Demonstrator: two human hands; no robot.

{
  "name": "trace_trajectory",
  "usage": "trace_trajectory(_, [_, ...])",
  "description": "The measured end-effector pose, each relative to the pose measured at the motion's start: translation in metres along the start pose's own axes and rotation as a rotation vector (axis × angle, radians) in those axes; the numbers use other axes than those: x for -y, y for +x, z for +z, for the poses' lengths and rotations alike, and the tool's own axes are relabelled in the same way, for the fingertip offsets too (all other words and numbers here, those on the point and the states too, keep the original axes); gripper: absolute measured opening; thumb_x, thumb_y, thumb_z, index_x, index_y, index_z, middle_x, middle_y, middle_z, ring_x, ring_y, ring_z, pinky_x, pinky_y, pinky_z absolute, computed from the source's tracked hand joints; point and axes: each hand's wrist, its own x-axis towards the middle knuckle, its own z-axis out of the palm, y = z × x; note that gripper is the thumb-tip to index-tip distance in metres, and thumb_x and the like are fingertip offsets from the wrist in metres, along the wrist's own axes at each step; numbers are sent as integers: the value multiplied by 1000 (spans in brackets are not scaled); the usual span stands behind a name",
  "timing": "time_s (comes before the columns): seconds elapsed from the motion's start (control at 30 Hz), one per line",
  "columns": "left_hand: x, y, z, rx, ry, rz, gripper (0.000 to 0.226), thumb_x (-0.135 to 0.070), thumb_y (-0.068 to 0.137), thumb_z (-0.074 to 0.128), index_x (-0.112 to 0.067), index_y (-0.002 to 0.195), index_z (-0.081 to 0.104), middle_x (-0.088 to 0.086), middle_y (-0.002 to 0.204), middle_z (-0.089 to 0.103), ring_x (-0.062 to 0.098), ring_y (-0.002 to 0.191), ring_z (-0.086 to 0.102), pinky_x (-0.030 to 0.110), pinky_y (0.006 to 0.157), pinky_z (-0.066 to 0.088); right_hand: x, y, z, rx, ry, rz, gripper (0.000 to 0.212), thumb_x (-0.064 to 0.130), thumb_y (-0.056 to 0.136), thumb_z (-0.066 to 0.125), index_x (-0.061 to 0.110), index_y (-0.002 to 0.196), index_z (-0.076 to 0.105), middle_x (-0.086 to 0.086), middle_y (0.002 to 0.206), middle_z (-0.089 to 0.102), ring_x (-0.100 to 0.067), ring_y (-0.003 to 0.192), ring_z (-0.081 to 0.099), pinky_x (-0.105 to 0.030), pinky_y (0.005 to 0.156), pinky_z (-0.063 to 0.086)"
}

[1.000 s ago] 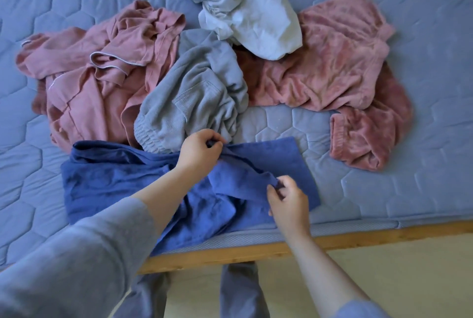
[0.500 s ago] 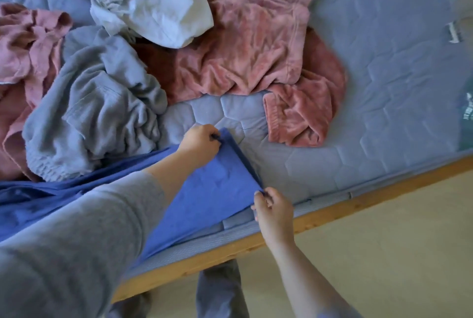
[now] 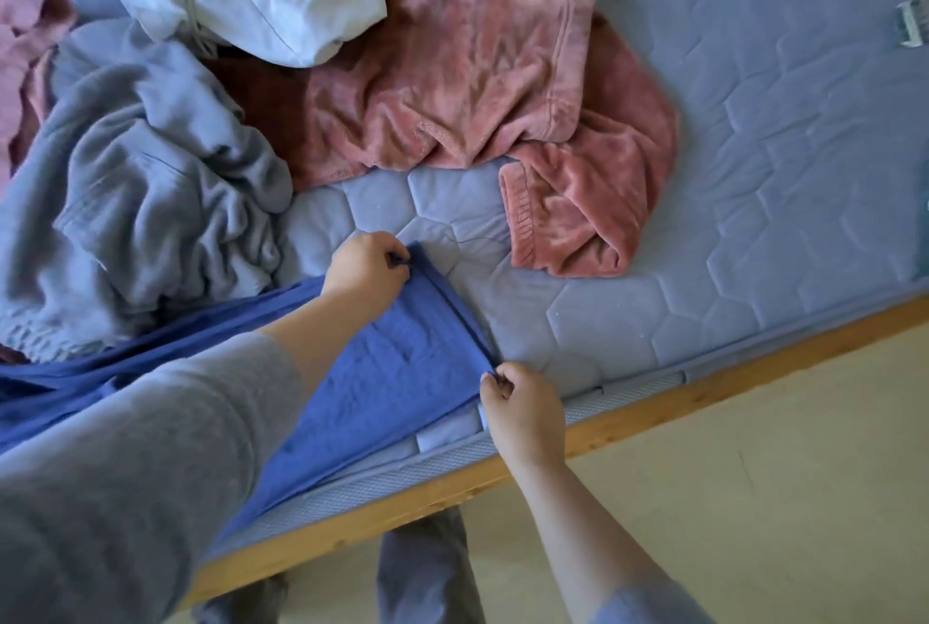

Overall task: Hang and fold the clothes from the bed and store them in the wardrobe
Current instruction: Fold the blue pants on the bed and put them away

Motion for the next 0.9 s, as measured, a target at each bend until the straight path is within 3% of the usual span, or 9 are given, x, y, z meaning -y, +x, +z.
trace_trajectory(0.13, [5,-13,5,16,-100,19,33,-5,91,49,-13,122,58,11,94,68,30,83,61,36,70,51,13,7,-2,-20,-79,65,14,34,91,57,21,91,61,5,84,66,-17,77,60,-28,62,45])
trace_trajectory(0.2, [10,-19,2,-21,-96,70,38,-5,90,51,-15,126,55,10,94,64,29,79,59,41,72,54,22,7,-1,-94,-82,48,24,36,86,63,20,103,57,5,101,61,-18,91,58,-28,67,43])
trace_trajectory(0.3, [18,-19,-9,-90,51,169,46,-9,86,60,-14,131,53,12,118,53,30,99,55,39,92,45,32,6,-1,-96,-74,47,48,39,83,66,17,124,52,1,120,53,-21,110,52,-33,80,48])
trace_trajectory(0.43, [19,-3,-19,-7,215,120,55,-21,87,65,-12,137,45,14,133,47,35,122,42,39,102,35,33,3,2,-39,-72,90,52,40,88,61,16,132,49,-2,128,57,-23,118,53,-38,94,48])
trace_trajectory(0.57, [14,9,-19,80,167,31,54,-21,86,66,-10,135,46,14,133,52,36,122,48,42,100,43,31,1,1,-32,20,131,46,39,91,59,15,130,55,-2,125,63,-21,114,59,-36,93,50])
trace_trajectory(0.63, [11,11,-18,87,155,16,51,-19,85,67,-11,132,49,11,129,56,33,118,52,40,95,46,29,1,2,-26,47,139,25,37,91,58,20,109,62,1,104,66,-19,97,61,-34,84,49])
trace_trajectory(0.7, [7,12,-18,100,138,5,43,-17,84,67,-13,126,55,9,119,61,28,107,57,35,85,49,27,-2,3,-42,99,129,16,33,90,58,21,83,51,5,80,57,-16,75,52,-32,68,44])
trace_trajectory(0.8, [0,10,-24,93,175,39,23,-16,83,67,-13,106,69,7,102,66,24,93,59,31,74,48,25,-9,3,-76,167,93,19,30,90,60,18,80,49,7,73,55,-14,67,49,-25,60,38])
trace_trajectory(0.9, [1,2,-37,60,165,84,16,-18,83,68,-14,98,72,5,93,67,25,92,60,33,76,50,27,-18,3,-66,211,60,14,29,89,61,17,84,55,1,80,63,-16,72,54,-28,64,42])
